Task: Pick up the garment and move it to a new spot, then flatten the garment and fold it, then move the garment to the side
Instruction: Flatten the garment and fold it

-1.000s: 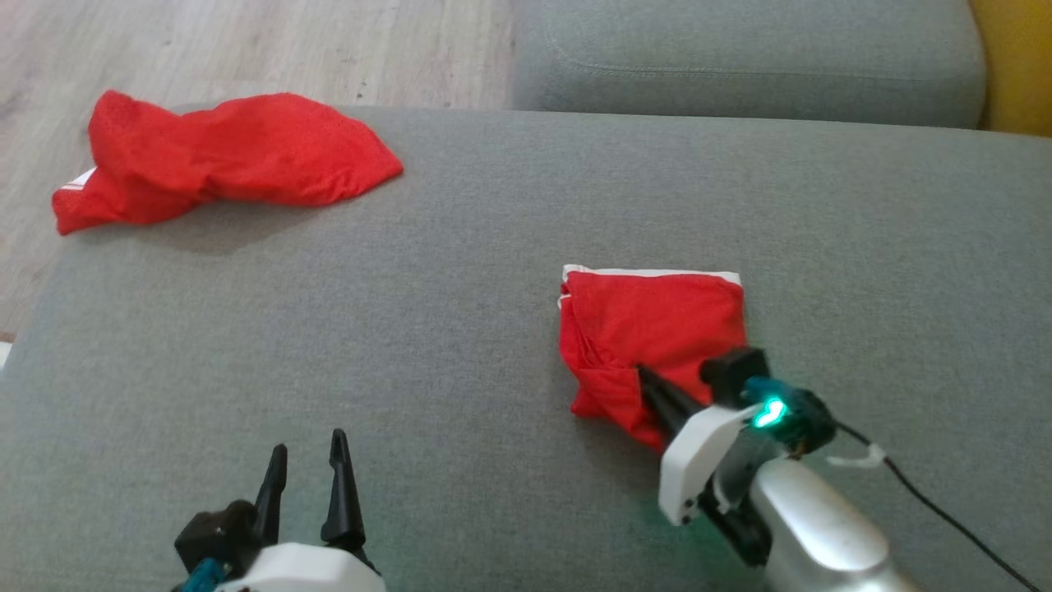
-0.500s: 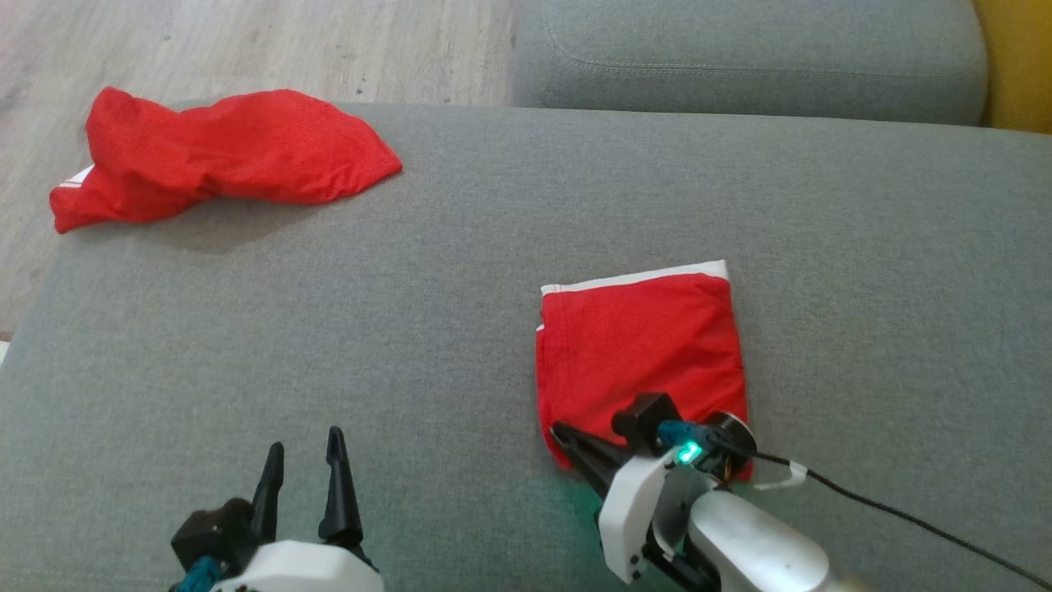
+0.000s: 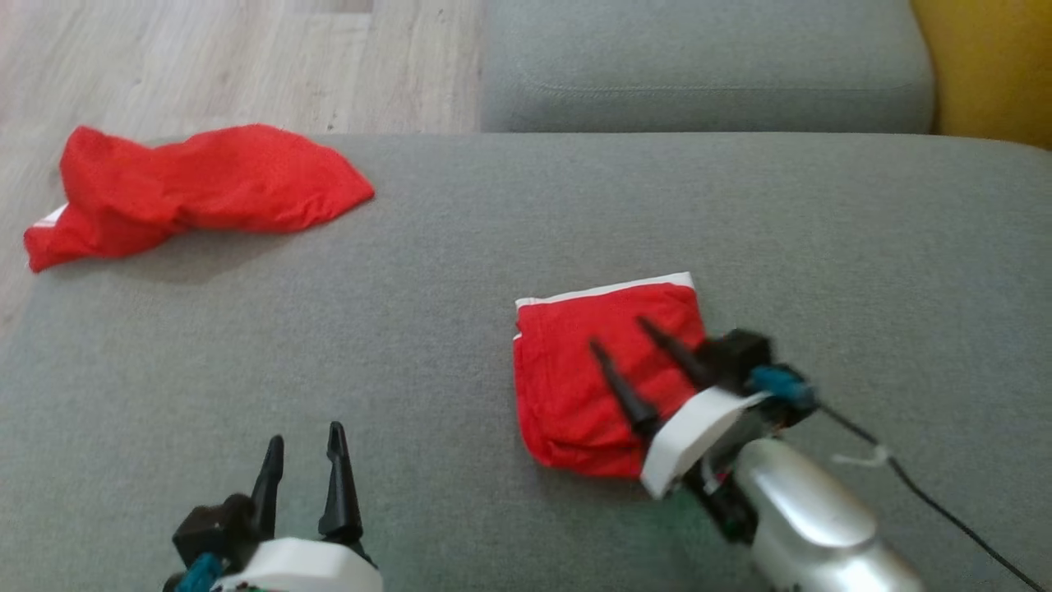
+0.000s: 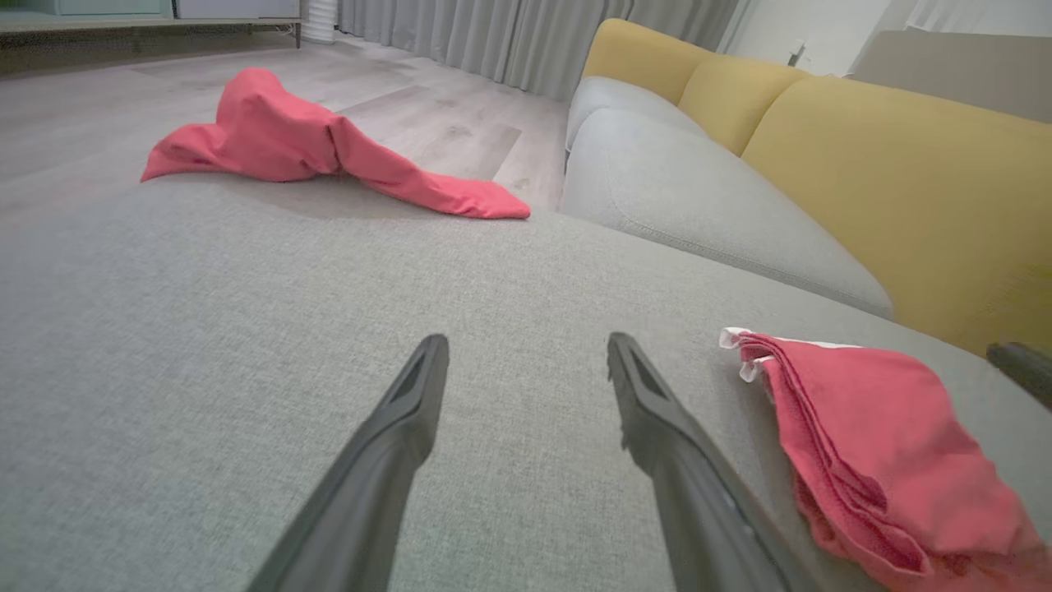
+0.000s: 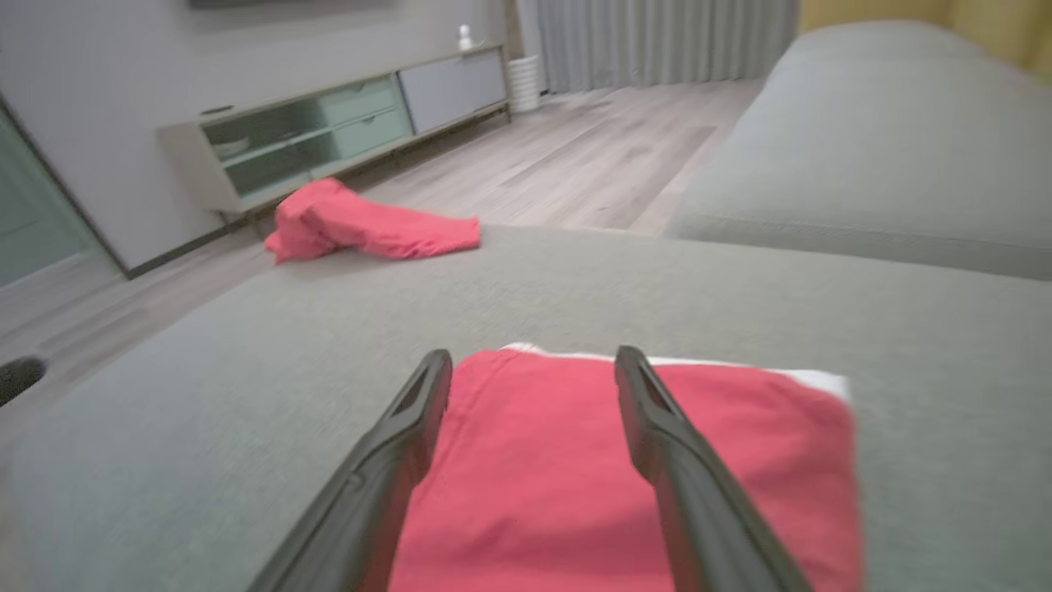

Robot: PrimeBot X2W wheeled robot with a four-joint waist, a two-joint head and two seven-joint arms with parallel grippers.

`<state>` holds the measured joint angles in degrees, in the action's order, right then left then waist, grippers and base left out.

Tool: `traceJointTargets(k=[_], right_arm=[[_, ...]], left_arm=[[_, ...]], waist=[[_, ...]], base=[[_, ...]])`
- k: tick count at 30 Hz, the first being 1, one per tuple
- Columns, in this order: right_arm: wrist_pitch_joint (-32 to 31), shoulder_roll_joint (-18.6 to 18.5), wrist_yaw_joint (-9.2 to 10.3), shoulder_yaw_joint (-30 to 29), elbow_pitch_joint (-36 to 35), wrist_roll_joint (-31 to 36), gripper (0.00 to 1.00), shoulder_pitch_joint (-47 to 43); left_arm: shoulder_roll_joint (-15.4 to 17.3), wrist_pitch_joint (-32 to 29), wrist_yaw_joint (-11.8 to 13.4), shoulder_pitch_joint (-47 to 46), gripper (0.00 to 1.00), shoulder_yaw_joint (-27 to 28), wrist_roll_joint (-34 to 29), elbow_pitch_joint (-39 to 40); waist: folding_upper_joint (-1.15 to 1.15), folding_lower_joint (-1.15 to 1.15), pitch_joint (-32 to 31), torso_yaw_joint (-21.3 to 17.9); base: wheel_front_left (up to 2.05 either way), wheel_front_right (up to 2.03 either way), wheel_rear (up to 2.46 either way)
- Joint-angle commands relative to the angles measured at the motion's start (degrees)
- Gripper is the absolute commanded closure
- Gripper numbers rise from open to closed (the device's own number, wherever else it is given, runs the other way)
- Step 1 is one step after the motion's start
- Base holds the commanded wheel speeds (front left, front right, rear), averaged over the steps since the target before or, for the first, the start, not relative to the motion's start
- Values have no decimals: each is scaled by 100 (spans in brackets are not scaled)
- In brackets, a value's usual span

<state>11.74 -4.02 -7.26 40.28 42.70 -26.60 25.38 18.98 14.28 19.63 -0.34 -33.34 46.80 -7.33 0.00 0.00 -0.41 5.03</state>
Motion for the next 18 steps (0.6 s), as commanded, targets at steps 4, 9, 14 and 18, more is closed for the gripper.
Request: traceJointTargets(k=[4,9,14,18], right_arm=[[233,89,-23,-1011,-225,402,0,-47],[295,92,-23,-2344,-628,1064,0,-728],[288,109,-23,-3040,-1158,1427,0,-1396],[211,112,-23,-3174,-1616,1330,0,-1843]], left_arm=[[23,66,-60,-419,0,216,-167,109],[-55,70,-128,-341,0,279,-286,50],[-92,71,-190,-161,0,384,-454,18],[-161,71,-292,9,0,507,-529,-4]], waist=[[0,0,-163,-163],[0,0,-292,-286],[0,0,-372,-355],[0,0,-416,-392]], base=[[0,0,0],[0,0,0],[0,0,0],[0,0,0]])
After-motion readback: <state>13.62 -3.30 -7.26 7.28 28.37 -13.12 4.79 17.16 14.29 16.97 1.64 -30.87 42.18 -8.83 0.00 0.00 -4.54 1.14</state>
